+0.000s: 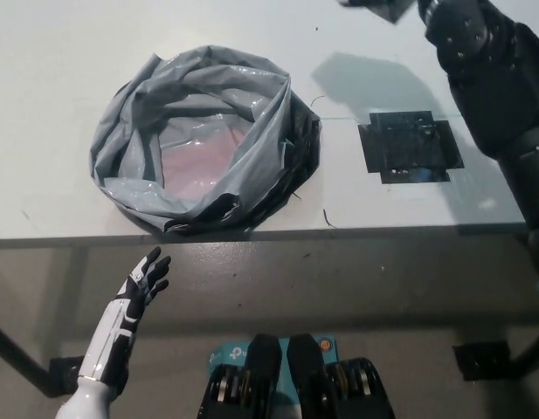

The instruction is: Use the right hand to pick up a small rectangular container and put it into a plastic bag and lift the bag

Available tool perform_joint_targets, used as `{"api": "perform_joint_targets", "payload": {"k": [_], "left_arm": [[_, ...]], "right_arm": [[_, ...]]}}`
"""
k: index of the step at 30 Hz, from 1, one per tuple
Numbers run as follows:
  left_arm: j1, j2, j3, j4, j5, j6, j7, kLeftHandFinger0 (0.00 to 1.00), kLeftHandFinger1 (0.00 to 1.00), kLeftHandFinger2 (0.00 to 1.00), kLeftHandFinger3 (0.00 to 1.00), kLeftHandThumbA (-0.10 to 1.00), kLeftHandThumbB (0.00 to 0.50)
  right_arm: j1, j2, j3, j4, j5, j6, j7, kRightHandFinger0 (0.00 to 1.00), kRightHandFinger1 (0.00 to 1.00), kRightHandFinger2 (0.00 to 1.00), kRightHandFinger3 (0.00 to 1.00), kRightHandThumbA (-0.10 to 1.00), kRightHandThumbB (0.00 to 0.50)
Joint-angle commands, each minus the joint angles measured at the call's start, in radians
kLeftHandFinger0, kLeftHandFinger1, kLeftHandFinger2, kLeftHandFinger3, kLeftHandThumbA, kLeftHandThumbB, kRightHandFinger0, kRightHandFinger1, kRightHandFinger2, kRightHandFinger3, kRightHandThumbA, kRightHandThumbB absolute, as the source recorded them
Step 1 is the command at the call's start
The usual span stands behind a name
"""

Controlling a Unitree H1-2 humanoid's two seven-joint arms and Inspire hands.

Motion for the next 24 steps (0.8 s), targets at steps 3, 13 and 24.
{"api": "perform_joint_targets", "payload": {"k": [3, 13, 24], "left_arm": [[0.003, 0.015, -0.004, -0.007, -0.006, -0.032, -0.017, 1.00, 1.00, 1.00, 1.00, 1.00, 0.247], [0.009, 0.012, -0.013, -0.010, -0.007, -0.026, -0.018, 1.00, 1.00, 1.00, 1.00, 1.00, 0.256], [0.008, 0.013, -0.018, -0.011, -0.006, -0.025, -0.020, 1.00, 1.00, 1.00, 1.00, 0.99, 0.274]], "right_arm": [[-0.080, 0.059, -0.018, -0.133, 0.055, 0.083, 0.061, 0.05, 0.51, 0.87, 0.87, -0.10, 0.162], [-0.103, 0.213, 0.071, -0.033, 0.007, -0.006, 0.025, 0.00, 0.38, 0.74, 0.77, -0.10, 0.140], [-0.087, 0.346, 0.105, 0.164, -0.010, -0.062, -0.048, 0.00, 0.34, 0.74, 0.81, -0.10, 0.145]]}}
